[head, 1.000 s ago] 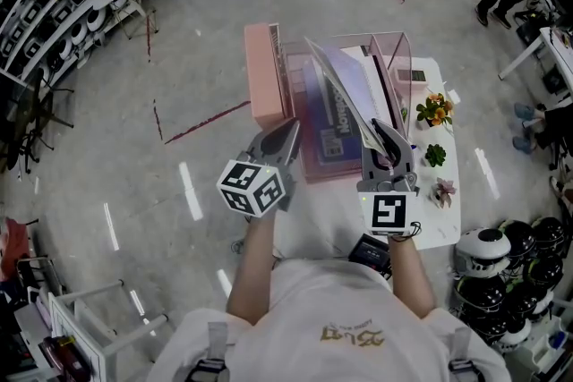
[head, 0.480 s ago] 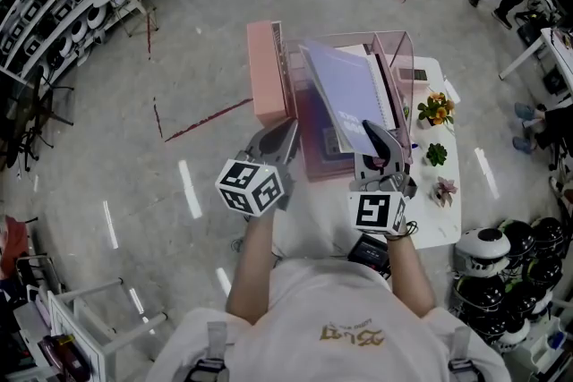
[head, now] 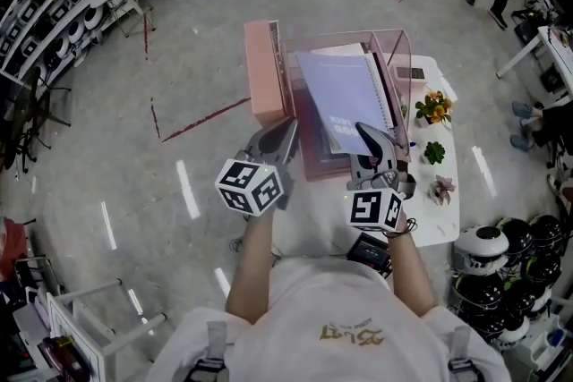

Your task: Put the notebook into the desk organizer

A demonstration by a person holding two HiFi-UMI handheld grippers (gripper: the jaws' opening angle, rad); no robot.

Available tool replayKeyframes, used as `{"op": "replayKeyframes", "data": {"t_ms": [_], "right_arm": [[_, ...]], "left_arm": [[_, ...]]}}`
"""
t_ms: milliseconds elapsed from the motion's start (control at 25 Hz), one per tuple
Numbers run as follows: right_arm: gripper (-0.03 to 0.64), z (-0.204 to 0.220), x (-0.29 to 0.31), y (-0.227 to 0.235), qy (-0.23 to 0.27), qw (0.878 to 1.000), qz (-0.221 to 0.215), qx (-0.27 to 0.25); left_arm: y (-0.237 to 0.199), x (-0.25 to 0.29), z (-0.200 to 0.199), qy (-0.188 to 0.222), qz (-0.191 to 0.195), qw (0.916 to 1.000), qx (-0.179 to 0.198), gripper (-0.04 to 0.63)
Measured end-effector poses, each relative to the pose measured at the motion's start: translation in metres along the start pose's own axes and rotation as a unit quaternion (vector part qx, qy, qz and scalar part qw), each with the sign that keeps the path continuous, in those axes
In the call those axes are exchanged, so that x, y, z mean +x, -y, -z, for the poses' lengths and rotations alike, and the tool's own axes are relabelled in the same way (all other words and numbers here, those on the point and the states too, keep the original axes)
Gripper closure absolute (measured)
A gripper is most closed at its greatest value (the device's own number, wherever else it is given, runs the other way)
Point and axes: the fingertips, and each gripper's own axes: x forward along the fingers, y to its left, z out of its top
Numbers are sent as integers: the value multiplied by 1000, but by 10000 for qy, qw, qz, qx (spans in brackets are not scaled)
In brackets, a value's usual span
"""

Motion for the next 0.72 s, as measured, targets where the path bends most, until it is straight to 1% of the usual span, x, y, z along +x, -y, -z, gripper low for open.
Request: {"op": "replayKeyframes", "data": {"t_ms": [160,280,480,720], "right_arm": [[560,0,2,-5,-108,9997,-94,-186],[560,8,4,-13,-228,9986,-273,-378],[554,14,5,-20,-355,9968,-489,-516],[548,26,5,-19,-727,9938,-433,-724]], "left_arm": [[-2,-2,-1,33,-12,10000,-28,580],[-2,-1,0,40,-29,10000,-32,580],[-2,-1,0,53,-48,10000,-45,580],[-2,-3,1,55,-56,10000,-43,580]]}}
